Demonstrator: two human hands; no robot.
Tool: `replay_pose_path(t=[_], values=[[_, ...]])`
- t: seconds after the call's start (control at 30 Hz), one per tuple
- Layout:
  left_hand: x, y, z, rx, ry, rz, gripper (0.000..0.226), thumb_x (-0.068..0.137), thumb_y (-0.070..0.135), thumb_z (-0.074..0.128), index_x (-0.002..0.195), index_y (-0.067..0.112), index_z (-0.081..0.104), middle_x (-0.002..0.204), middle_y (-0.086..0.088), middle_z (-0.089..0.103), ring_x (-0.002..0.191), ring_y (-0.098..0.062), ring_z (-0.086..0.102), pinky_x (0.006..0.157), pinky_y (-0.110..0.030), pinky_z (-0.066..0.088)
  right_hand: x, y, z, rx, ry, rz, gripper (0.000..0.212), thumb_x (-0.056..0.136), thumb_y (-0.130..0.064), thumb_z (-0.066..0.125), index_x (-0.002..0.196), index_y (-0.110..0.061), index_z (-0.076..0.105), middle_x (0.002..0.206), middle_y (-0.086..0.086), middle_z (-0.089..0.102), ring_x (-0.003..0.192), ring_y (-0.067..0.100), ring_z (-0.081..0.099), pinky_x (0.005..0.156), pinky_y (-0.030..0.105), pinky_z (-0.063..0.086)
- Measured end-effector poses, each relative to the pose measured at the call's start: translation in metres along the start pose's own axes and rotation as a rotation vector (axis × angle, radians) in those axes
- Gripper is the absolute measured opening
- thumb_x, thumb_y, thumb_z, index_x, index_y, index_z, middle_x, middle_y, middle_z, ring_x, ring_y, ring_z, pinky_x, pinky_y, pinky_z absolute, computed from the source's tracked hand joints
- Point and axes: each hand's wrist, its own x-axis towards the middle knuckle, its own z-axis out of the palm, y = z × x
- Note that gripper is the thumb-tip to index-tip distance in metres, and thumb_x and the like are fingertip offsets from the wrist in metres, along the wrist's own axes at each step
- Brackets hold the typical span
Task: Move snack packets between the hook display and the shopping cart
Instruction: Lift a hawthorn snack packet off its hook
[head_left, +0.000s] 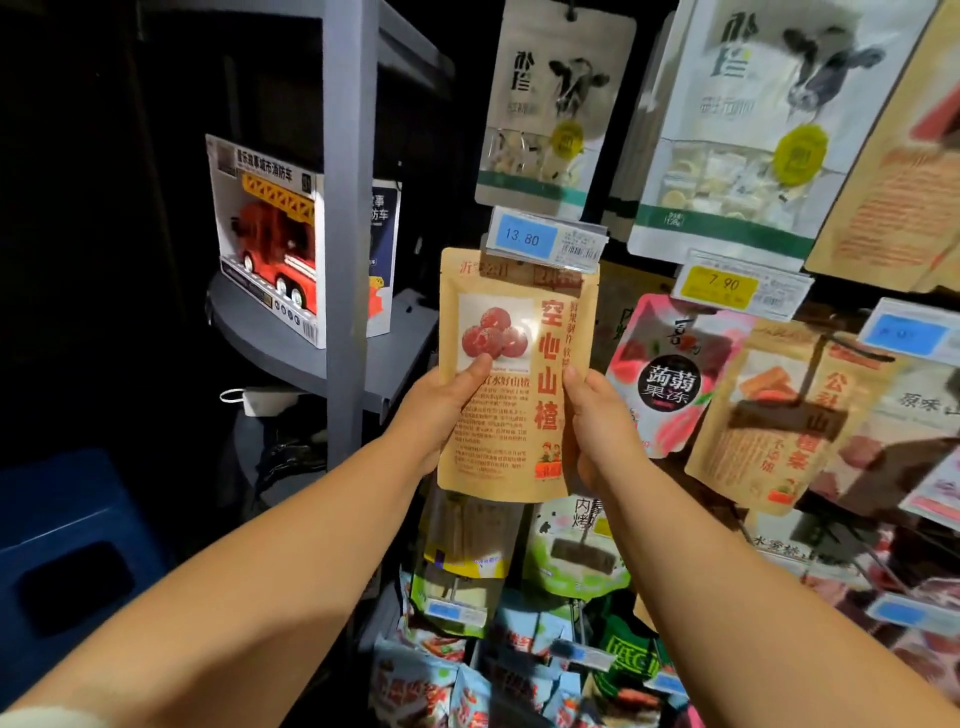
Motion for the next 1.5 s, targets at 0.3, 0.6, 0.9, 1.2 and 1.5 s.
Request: replay_pose_path(t=[0.3, 0.6, 0.9, 1.2, 1.5], values=[[-0.034, -0.017, 0.029, -0.098, -0.030, 0.003, 0.049, 0.077, 0.038, 0.069, 0.117, 0.010, 0.064, 0.109, -0.014, 0.071, 0.103, -0.031, 0.067, 0.091, -0.046, 0.052, -0.042, 0.001, -0.026, 0.076, 0.089, -0.036, 0.028, 0.102, -0.032, 0.046, 0.109, -0.014, 0.066, 0.099, 0.010, 0.075, 0.093, 0.028, 0.072, 0.090, 0.053, 0.055], [-0.058, -0.077, 0.105, 0.082, -0.182, -0.163, 0.037, 0.077, 0.042, 0.068, 0.103, 0.017, 0.067, 0.095, -0.006, 0.075, 0.092, -0.024, 0.071, 0.086, -0.039, 0.053, -0.109, 0.043, -0.117, 0.104, 0.346, 0.108, 0.027, 0.102, -0.033, 0.047, 0.106, -0.016, 0.067, 0.095, 0.007, 0.076, 0.092, 0.025, 0.073, 0.089, 0.050, 0.055], [-0.120, -0.176, 0.212, 0.351, -0.669, -0.357, 0.026, 0.089, 0.041, 0.061, 0.112, 0.029, 0.065, 0.103, 0.009, 0.073, 0.095, -0.007, 0.069, 0.081, -0.023, 0.050, -0.234, 0.109, -0.246, -0.079, 0.756, 0.310, 0.045, 0.090, -0.058, 0.049, 0.092, -0.020, 0.072, 0.090, 0.005, 0.076, 0.087, 0.028, 0.073, 0.087, 0.055, 0.054], [-0.175, -0.267, 0.260, 1.355, -1.113, -0.214, 0.050, 0.088, 0.066, 0.043, 0.099, 0.021, 0.060, 0.103, 0.003, 0.062, 0.107, -0.021, 0.053, 0.086, -0.035, 0.042, -0.362, 0.150, -0.295, -0.157, 1.050, 0.534, 0.044, 0.103, -0.038, 0.041, 0.085, -0.006, 0.066, 0.079, 0.009, 0.073, 0.075, 0.023, 0.068, 0.065, 0.034, 0.050], [-0.160, -0.302, 0.215, 1.694, -1.285, 0.042, 0.123, 0.052, 0.098, -0.001, 0.147, 0.027, 0.029, 0.160, -0.002, 0.012, 0.147, -0.022, -0.006, 0.116, -0.049, -0.009, -0.417, 0.211, -0.311, -0.246, 1.064, 0.862, 0.036, 0.098, -0.031, 0.048, 0.076, -0.011, 0.069, 0.076, 0.013, 0.072, 0.071, 0.027, 0.067, 0.071, 0.042, 0.056]])
